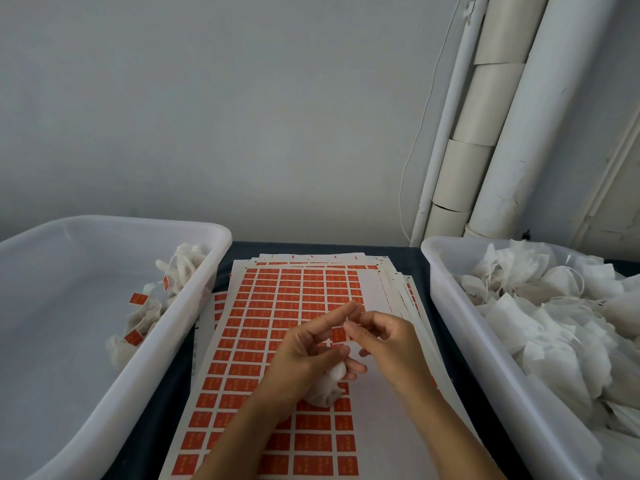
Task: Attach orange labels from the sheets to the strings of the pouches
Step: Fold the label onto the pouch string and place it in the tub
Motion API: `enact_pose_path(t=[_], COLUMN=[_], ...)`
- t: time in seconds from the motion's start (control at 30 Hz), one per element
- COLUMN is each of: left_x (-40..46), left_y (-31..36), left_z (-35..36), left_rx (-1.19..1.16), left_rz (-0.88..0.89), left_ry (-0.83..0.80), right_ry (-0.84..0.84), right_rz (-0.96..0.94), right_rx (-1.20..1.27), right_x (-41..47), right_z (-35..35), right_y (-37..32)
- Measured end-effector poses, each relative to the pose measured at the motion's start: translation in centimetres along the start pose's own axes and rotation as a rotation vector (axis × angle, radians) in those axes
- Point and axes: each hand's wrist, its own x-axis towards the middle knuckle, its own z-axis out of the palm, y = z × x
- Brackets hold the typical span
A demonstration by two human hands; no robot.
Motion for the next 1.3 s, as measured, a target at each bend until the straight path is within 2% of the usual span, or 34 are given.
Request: enact_pose_path(t=[0.17,0.33,0.53,0.77,0.87,0.97,1.07,1.13,1.23,1.3], left_x=[0.0,0.1,0.0,-0.1,-0.2,-0.2,0.0,0.1,0.1,0.3], left_y=[0.1,0.1,-0.2,0.3,0.3,0.2,-0.1,-0.3,-0.2,-0.5], left_z=[0.0,0.1,0.4,1.0,1.0,1.1,0.9,0.7,0.4,0.3], left_rx=[-0.004,-0.016,0.022,0.094,0.118,0.151,0.394,0.656,0.964,1.066], left_rz=[0.009,0.01,-0.067,-0.036,-0.008,0.006,0.054,0.181,0.423,0.536], left_ry=[-0.003,0.025,0.207,0.243,0.263,0.321,0.446,0.485,0.43,0.377], right_ry=[0.038,0.114,0.188,0.205,0.198,0.184,0.219,0.19,0.004,-0.054], right_rz=[0.061,0.005,-0.037,-0.021,-0.056,-0.169,-0.177,-0.142,-0.034,0.052], right_rx=[0.032,0.088,0.095,0.106,0.096,-0.046,-0.141,-0.071,0.124,0.136], right_x=[-0.3,-0.7,-0.8,-0.8,-0.9,-0.9,-0.5,-0.4,-0.3,-0.2], right_z=[0.6,1.3,1.4,1.5,1.5,1.2,0.5,-0.2,-0.5,-0.2], right_y=[0.1,0.1,0.1,0.1,0.3,0.0,-0.2,-0.2,-0.5,-0.5])
